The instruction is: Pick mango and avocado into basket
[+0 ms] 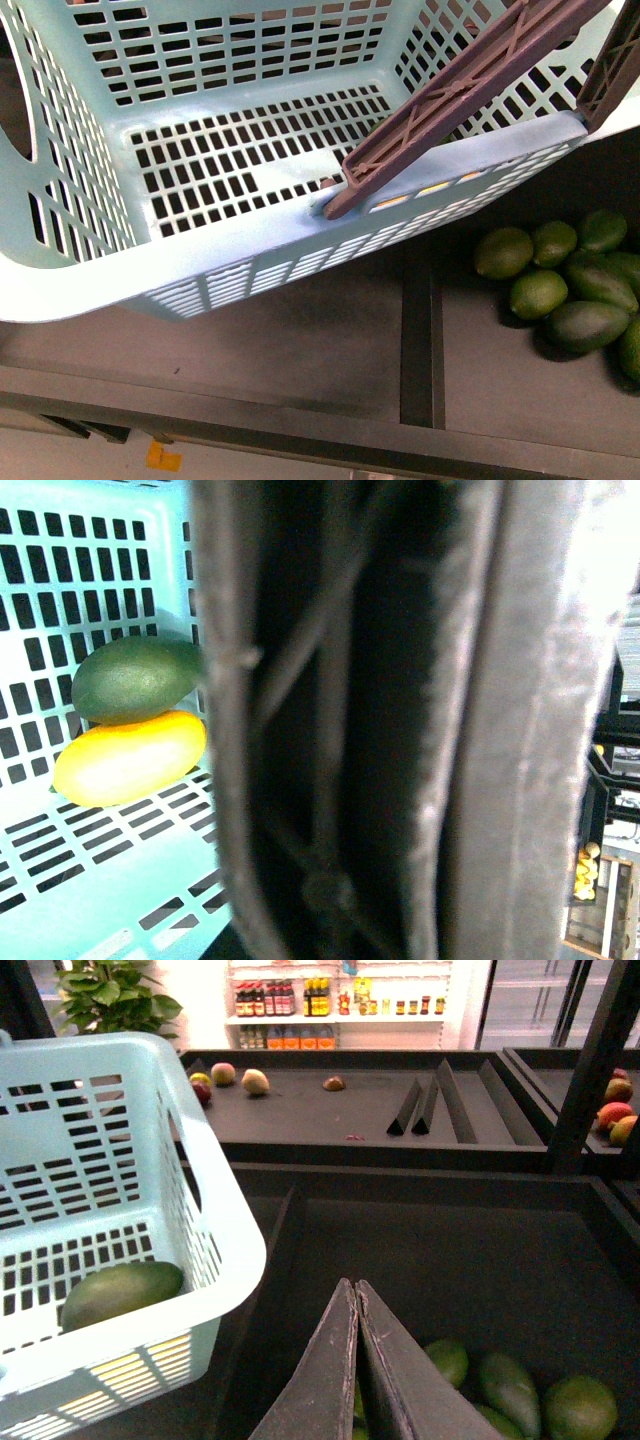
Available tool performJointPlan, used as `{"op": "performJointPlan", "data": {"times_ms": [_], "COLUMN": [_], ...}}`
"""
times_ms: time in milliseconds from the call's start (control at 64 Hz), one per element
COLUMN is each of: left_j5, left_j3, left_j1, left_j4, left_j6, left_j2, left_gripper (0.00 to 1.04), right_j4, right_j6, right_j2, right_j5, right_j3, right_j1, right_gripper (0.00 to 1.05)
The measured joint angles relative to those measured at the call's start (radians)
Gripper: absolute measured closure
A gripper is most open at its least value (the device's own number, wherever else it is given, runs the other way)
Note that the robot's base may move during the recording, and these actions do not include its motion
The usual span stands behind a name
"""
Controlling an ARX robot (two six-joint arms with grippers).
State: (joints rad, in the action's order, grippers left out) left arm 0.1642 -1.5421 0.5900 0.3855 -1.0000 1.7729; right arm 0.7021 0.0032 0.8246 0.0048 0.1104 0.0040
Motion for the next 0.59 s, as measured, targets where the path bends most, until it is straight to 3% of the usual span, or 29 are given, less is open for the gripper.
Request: {"op": "performJointPlan", "data": {"times_ms": [593], "left_j5": [0.001], "left_j3": [0.000], "left_j1": [0.000], "left_j4": [0.000], "left_j6": [0.000], "left_j2": [0.000], "left_gripper": [0.91], "right_j4": [-0.186], "right_j6": [0.000], "right_j2": [-0.304], "right_j5": [-0.005], "right_j3": [-0.093], "right_j1": [-0.002], "right_gripper": [1.03]}}
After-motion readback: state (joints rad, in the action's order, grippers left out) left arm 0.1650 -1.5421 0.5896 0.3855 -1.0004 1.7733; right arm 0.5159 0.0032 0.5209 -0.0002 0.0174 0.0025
